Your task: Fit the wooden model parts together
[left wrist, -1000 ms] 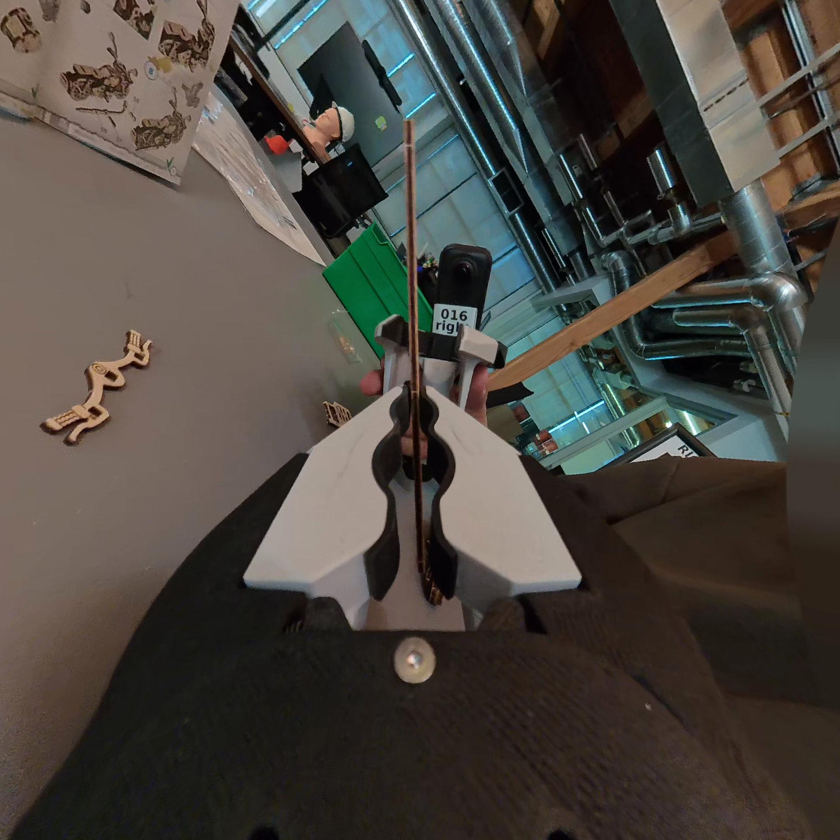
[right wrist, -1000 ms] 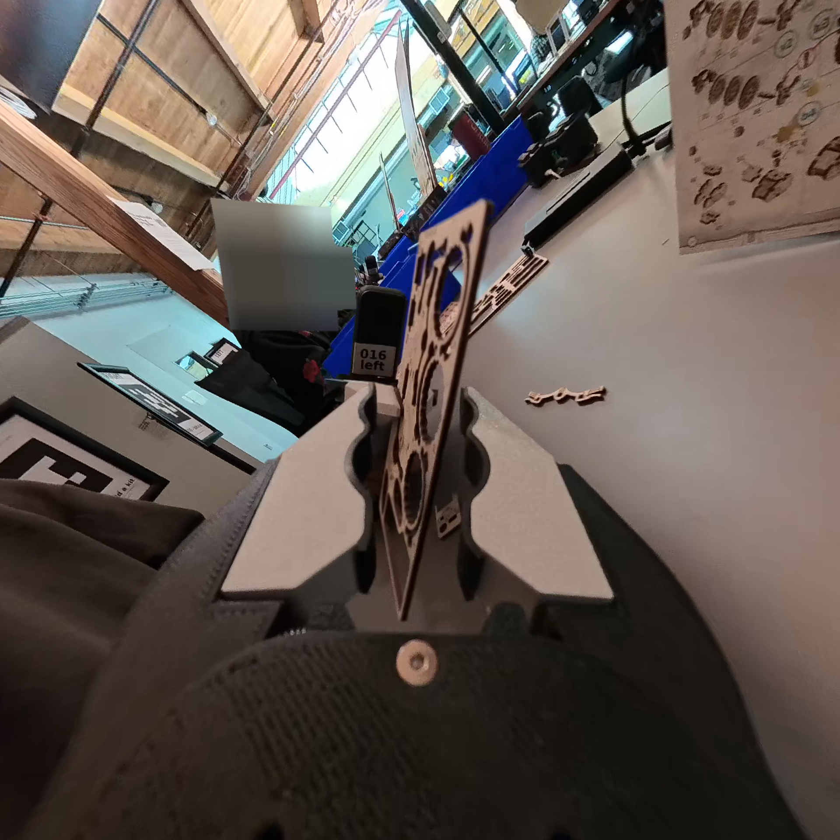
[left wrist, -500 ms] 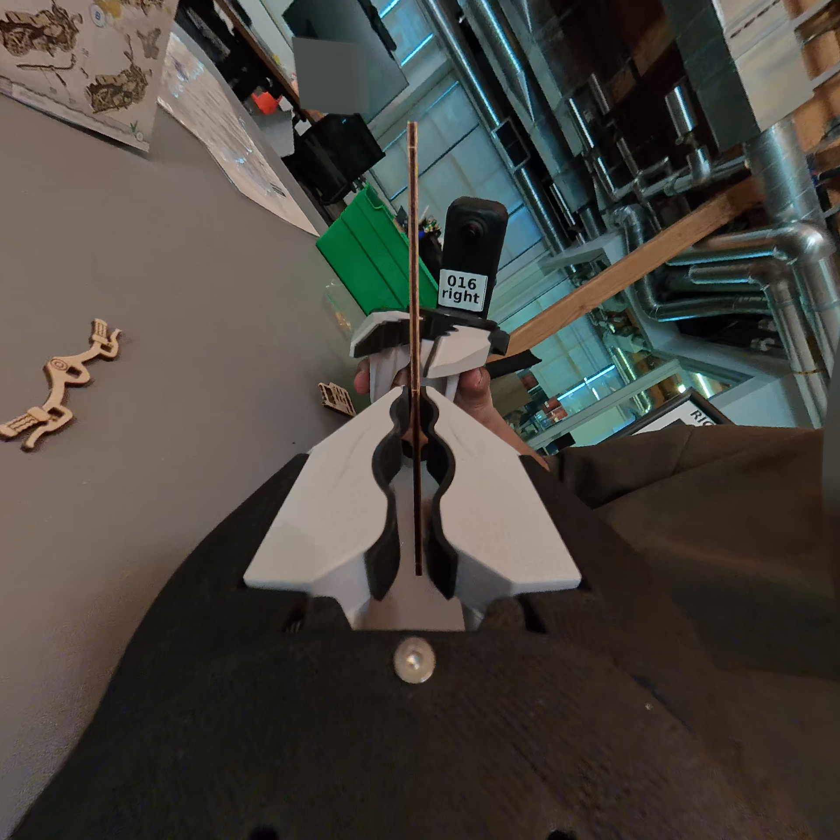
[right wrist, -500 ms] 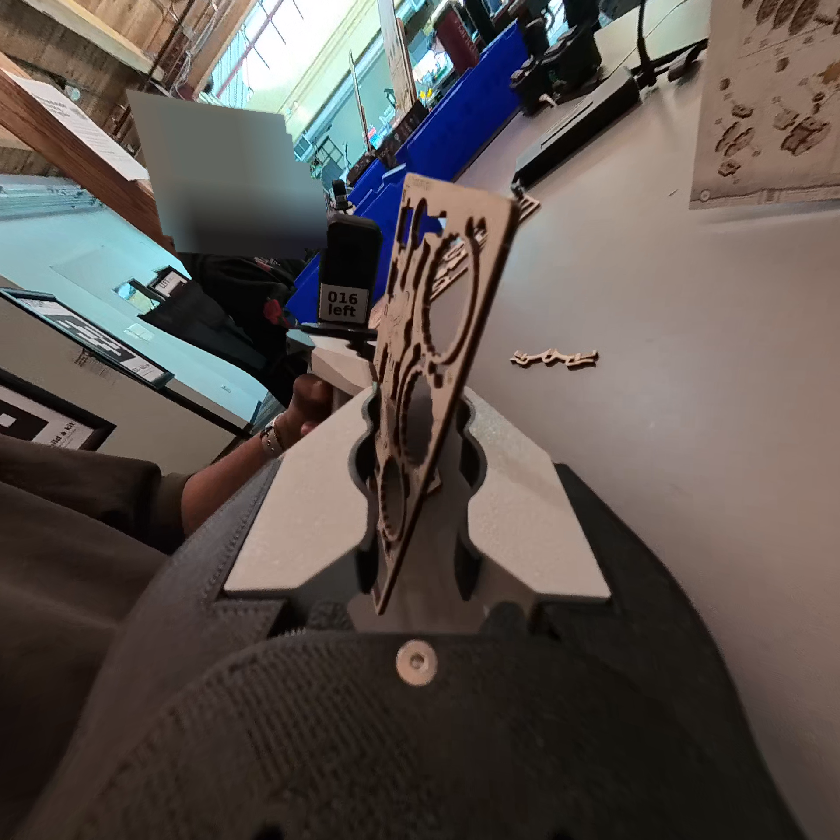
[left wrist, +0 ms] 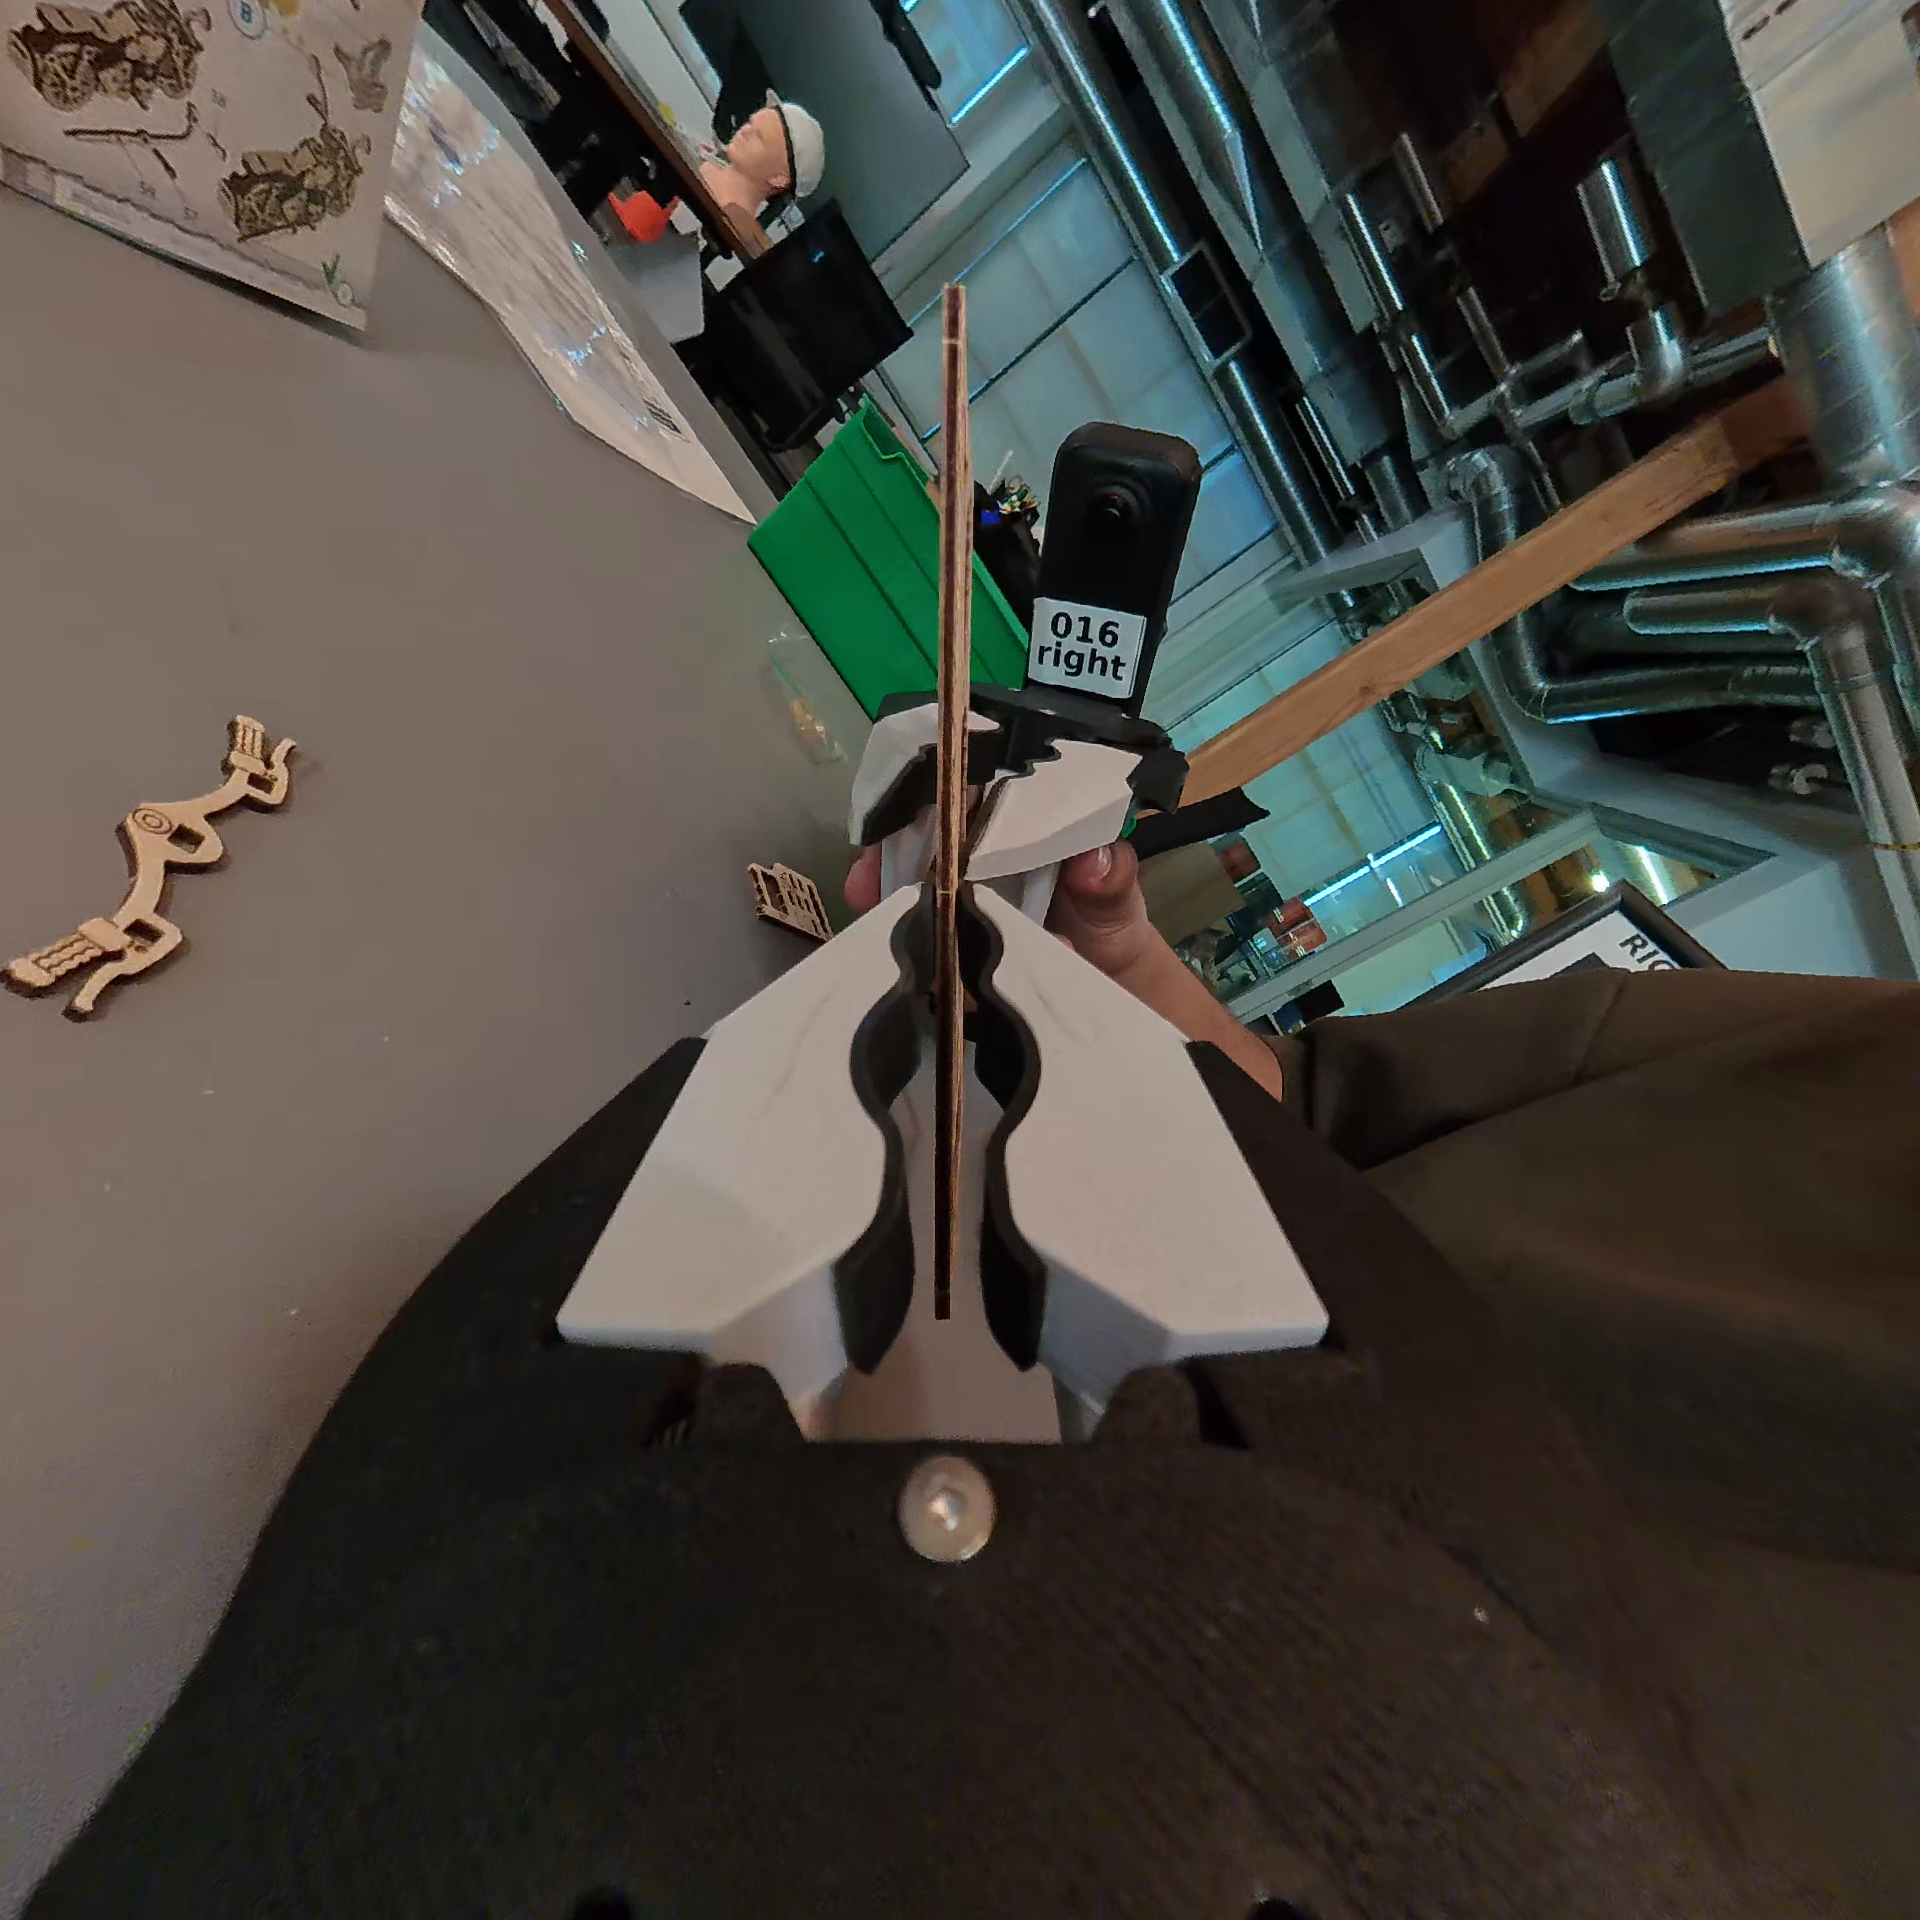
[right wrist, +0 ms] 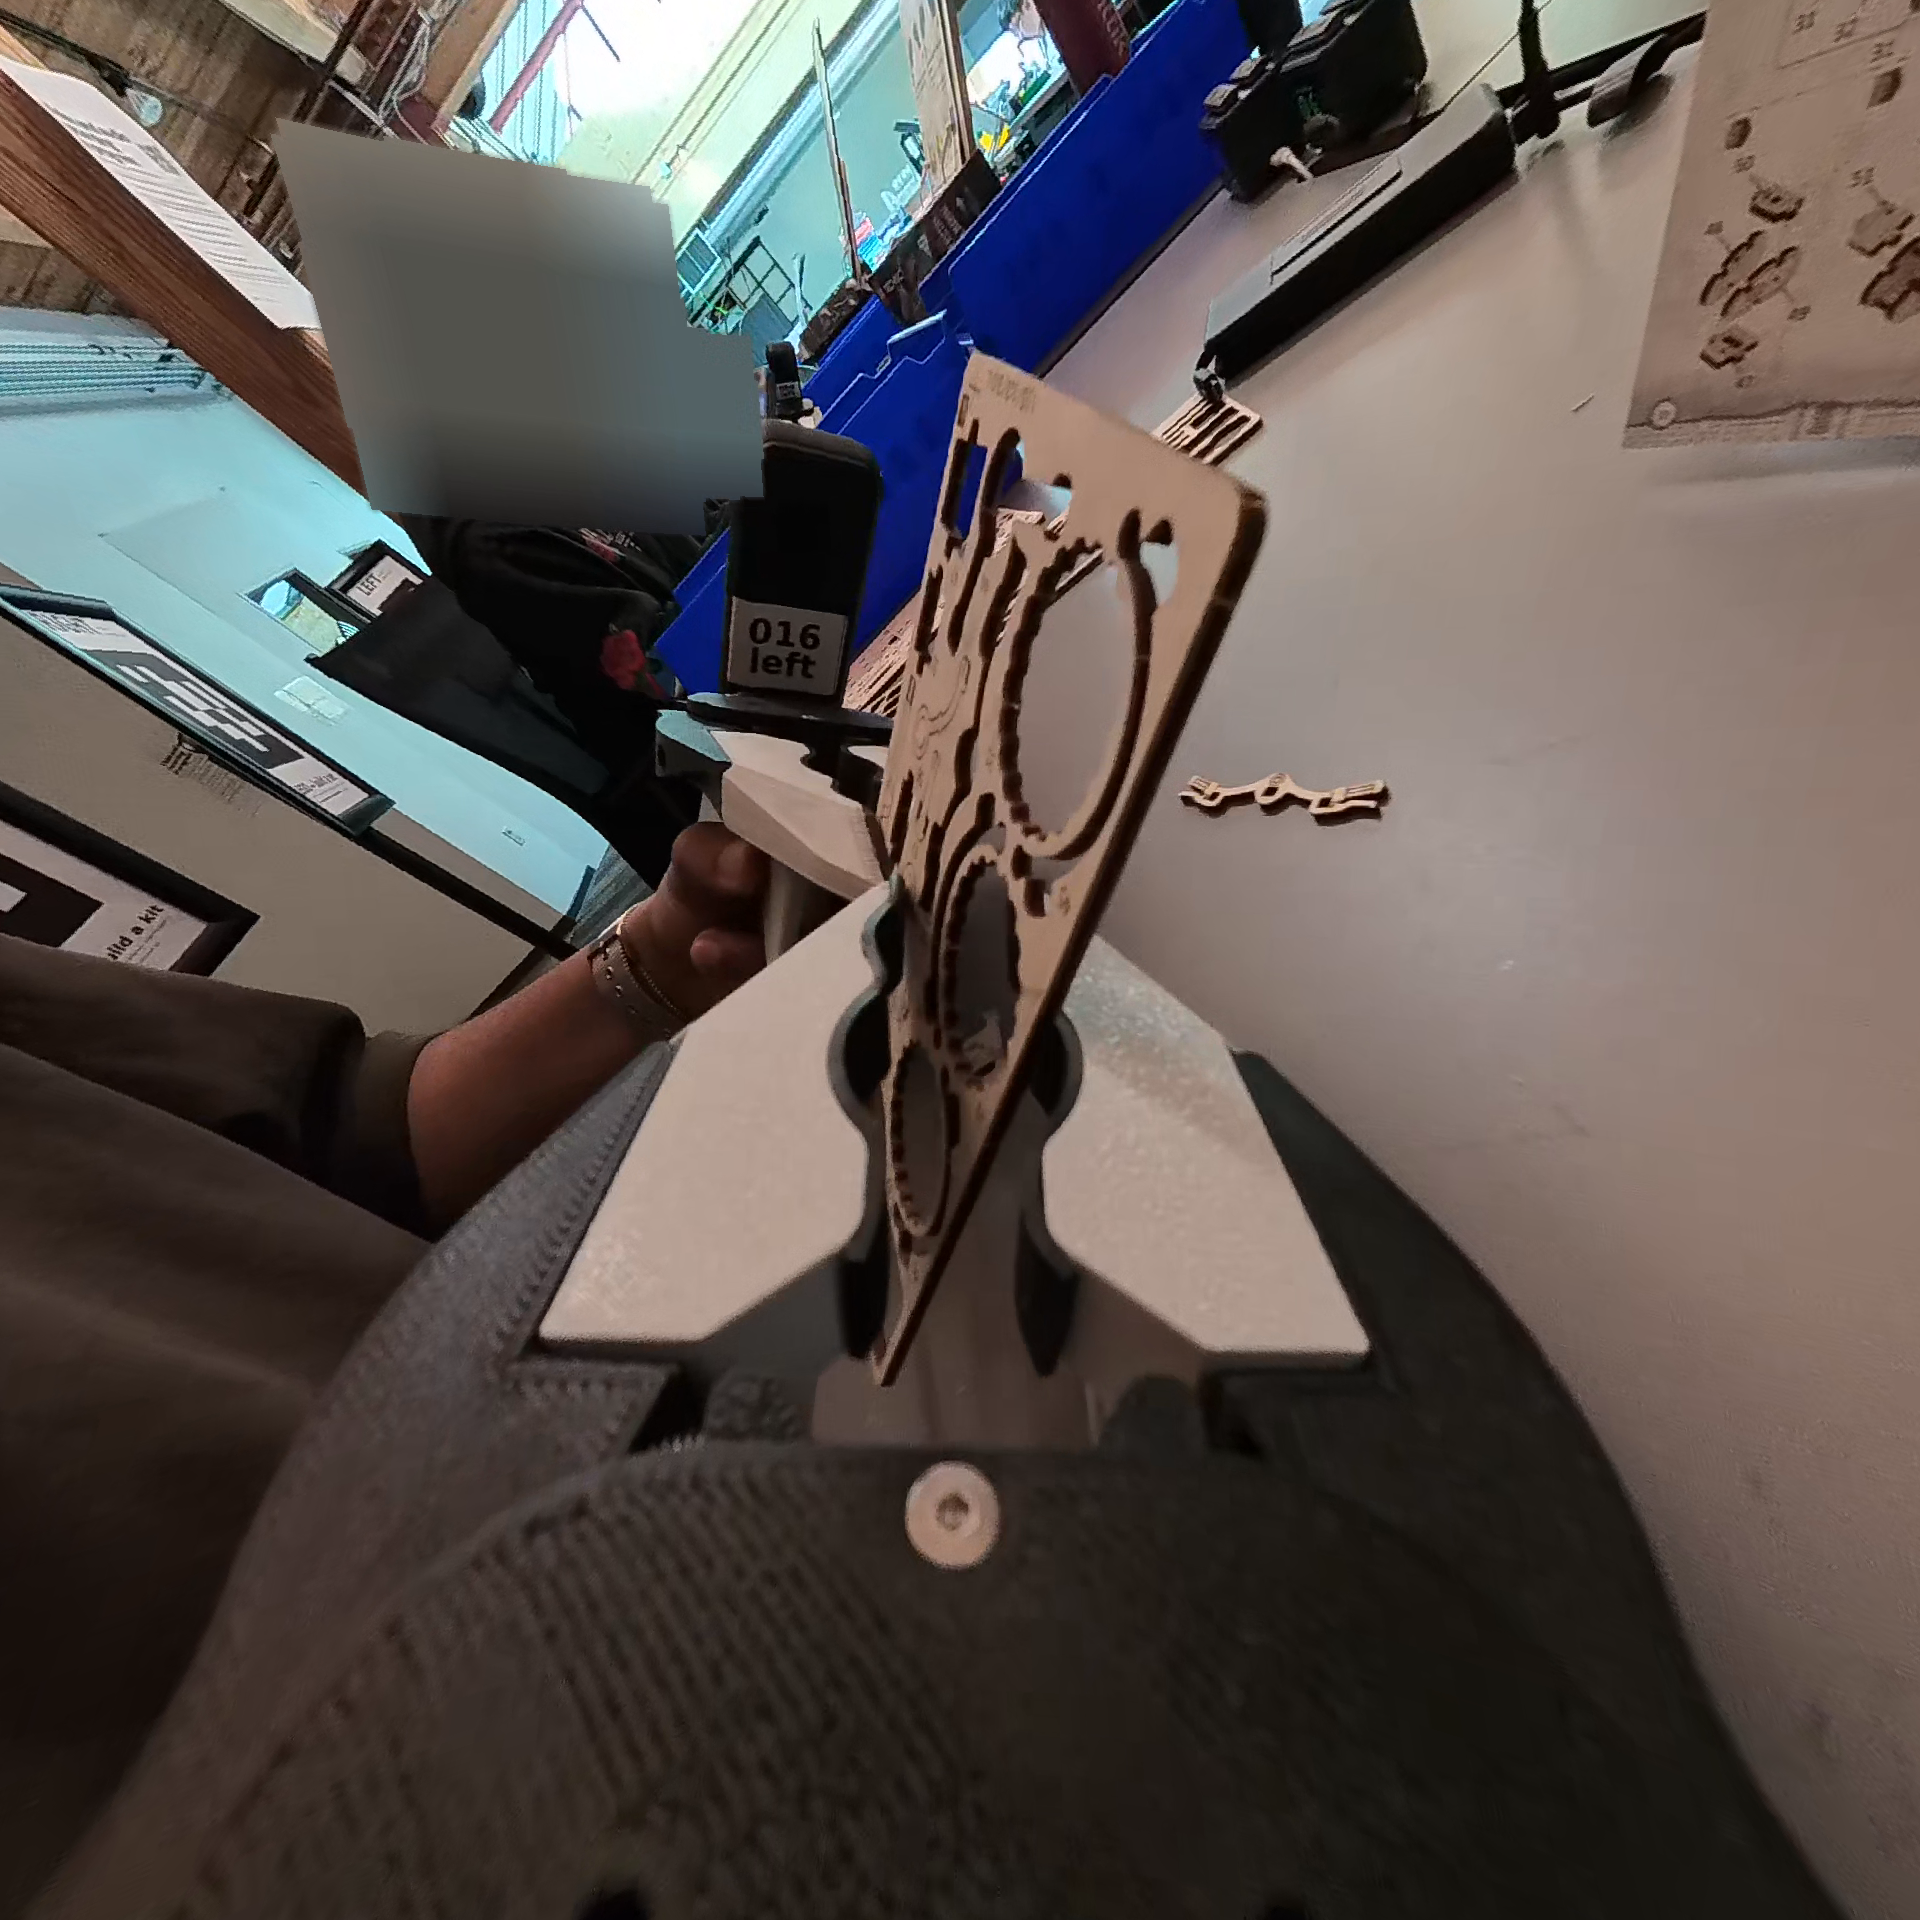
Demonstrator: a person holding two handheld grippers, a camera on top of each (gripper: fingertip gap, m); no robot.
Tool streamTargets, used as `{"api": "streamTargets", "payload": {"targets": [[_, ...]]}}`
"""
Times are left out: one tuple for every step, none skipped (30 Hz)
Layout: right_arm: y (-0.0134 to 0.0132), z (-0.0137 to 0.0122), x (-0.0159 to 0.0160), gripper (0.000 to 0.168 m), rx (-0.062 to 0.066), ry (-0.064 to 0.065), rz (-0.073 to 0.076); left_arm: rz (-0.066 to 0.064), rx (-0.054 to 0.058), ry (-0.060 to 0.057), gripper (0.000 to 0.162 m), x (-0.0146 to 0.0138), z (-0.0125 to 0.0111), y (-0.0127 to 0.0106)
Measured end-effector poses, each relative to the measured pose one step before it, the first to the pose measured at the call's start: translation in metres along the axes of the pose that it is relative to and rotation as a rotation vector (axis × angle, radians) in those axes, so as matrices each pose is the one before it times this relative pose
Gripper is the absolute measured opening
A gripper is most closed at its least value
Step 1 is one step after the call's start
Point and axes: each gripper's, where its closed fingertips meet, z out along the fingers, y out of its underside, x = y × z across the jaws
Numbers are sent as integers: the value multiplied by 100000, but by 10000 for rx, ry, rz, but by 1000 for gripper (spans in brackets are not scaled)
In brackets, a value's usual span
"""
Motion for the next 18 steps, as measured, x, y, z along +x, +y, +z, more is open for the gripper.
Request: {"api": "streamTargets", "payload": {"targets": [[-14, -5, 3, 17, 1, -2, 13, -7, 4, -6, 0, -12, 1, -17], [-35, 2, -6, 16, 25, -12, 33, -7, 8, -3, 0, -15, 3, -16], [-24, 16, -20, 16, 39, -34, 66, -17, 12, 10, 0, 3, -8, -16], [-39, 17, -37, 16, 40, -56, 89, -29, 30, 17, 0, 4, -33, -49], [-26, 15, -45, 14, 21, -50, 67, -29, 15, 14, 0, 3, -22, -25], [4, 10, 14, 14, -5, -11, 23, -7, 0, -6, 0, -15, -8, 0], [24, -5, 39, 14, -18, 15, -5, 3, -3, -22, 0, -30, 20, 9], [53, -5, 76, 15, -38, 45, -25, 1, -14, -45, 0, -62, 14, 40], [55, 4, 71, 15, -44, 52, -42, 10, -20, -55, 0, -63, 18, 42], [25, -6, 38, 16, -34, 21, -46, 37, -1, -29, 0, 10, 15, 24], [34, 12, 64, 16, -47, 33, -55, 37, 6, -52, 0, -29, 5, 21], [53, 9, 113, 17, -62, 48, -72, 0, -21, -68, 0, -78, 23, 38], [78, -13, 94, 18, -56, 12, -55, -27, -48, -35, 0, -51, 36, 73], [98, -15, 135, 18, -53, 12, 4, -30, -64, -74, 0, -122, 65, 86], [90, -28, 126, 19, -40, 5, 59, 18, -54, -90, 0, -96, 64, 83], [66, -13, 107, 19, -32, 6, 62, 54, -19, -84, 0, -72, 42, 37], [46, 4, 127, 19, -35, 78, -11, 32, -4, -125, 0, -142, 44, 29], [14, 5, 64, 20, -24, 105, -80, 14, 13, -64, 0, -75, 10, -19]]}}
